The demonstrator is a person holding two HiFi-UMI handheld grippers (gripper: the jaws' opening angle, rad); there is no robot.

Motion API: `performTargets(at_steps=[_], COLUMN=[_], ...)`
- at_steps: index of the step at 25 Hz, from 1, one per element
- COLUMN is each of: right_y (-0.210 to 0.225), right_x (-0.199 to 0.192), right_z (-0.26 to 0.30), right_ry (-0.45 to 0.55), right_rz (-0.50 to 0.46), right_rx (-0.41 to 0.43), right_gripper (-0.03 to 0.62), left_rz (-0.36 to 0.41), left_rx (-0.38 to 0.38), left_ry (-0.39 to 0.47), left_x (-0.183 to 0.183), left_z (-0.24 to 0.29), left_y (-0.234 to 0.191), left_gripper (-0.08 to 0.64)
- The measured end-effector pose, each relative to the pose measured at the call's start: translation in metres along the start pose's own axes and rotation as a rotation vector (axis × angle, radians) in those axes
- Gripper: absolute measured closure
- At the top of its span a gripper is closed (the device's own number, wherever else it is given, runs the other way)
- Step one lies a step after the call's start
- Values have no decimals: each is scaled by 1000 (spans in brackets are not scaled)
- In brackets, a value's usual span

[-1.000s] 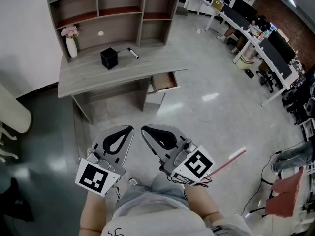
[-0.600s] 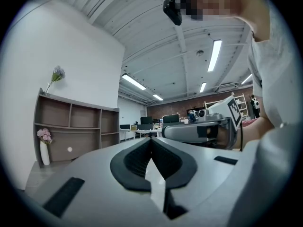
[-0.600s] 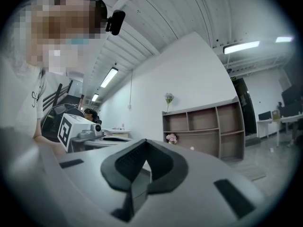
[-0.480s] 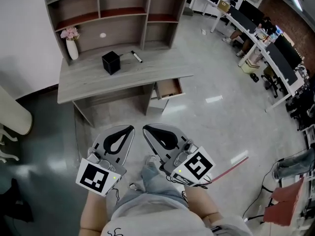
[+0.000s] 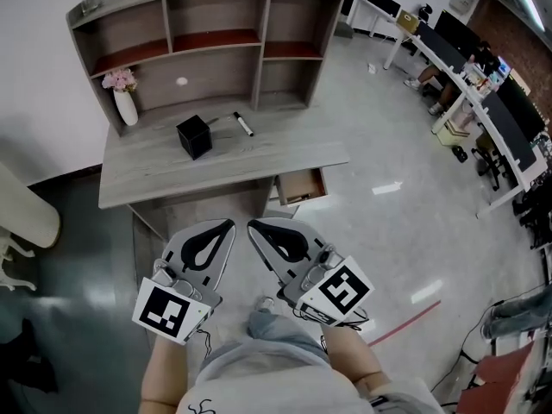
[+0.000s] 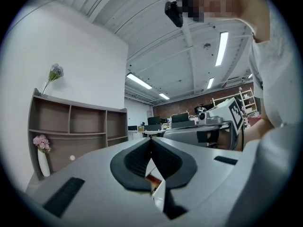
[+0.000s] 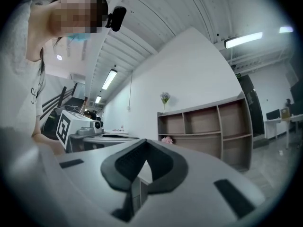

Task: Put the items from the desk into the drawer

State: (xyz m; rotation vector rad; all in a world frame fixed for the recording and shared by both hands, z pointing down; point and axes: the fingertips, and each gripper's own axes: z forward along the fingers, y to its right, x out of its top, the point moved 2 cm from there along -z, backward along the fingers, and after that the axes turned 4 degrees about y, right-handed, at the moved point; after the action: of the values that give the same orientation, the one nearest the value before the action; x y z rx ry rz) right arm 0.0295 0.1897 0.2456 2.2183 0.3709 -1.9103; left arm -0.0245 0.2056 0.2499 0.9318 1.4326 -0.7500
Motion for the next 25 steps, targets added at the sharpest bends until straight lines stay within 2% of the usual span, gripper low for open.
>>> performTargets(at_steps=[8, 15, 20, 25], right_y=[61, 93, 111, 134], right_x=[-3, -10, -21, -29], right_z=[9, 10, 22, 43], right_ry=[-1, 4, -6, -2], right_rz=[-10, 6, 22, 41], right_rx=[40, 28, -17, -104], right_gripper=[584, 584, 584, 584], left_rz=[22, 31, 12, -5], left_rx=[25, 24, -7, -74], left_ry=[7, -6, -12, -17], left_x=[-2, -12, -22, -33], left_z=[60, 89, 106, 123], left_y=[-17, -28, -46, -73], left_gripper=[555, 555, 555, 555])
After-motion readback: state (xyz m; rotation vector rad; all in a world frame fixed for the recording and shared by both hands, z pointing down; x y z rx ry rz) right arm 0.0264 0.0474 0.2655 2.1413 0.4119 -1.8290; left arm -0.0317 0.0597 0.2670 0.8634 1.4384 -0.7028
